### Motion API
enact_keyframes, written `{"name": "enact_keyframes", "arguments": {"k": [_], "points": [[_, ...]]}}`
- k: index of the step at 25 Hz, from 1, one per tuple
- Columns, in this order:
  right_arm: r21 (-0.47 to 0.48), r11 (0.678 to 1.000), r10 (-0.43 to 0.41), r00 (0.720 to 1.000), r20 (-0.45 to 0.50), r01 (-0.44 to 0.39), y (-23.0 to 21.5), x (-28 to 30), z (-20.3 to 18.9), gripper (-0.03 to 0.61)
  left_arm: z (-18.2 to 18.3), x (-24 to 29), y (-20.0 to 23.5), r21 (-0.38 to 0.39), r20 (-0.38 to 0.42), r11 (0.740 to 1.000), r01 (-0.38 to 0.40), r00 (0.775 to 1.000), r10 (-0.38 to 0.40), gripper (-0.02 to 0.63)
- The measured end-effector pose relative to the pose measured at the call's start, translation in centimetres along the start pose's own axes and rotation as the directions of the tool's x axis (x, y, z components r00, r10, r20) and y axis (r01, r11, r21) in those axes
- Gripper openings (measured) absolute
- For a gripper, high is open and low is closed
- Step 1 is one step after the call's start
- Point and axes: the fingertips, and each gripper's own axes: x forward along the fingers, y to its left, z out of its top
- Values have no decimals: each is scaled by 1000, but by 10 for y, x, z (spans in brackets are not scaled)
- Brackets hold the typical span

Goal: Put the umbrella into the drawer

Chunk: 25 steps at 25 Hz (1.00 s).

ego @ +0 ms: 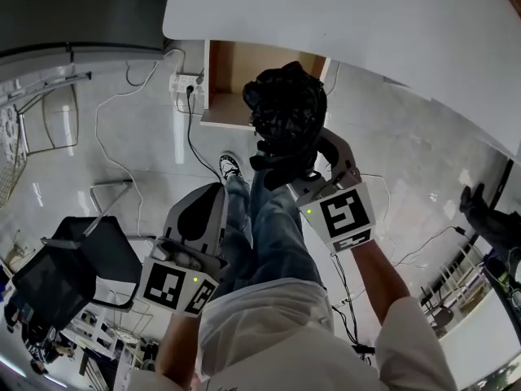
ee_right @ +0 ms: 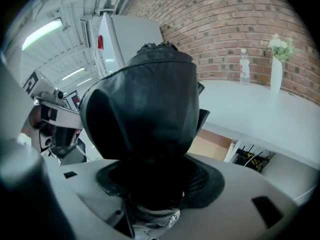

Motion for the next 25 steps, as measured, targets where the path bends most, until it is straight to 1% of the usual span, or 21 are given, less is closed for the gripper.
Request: {"name": "enact_keyframes", "arguments": {"k": [9,17,25], "points": [[-42,999,24,999,-48,-26,-17,30,-14,262,-10,11,1,-28,-5,1000,-10,1000,10,17],[-117,992,43,994,-104,-56,-27,49,-32,262,-20,13,-5,-47,-9,999,-18,1000,17,17],[-177,981,42,983,-180,-74,-39,88,-47,262,-18,19,13,-69,-12,997,-25,1000,24,17]]}}
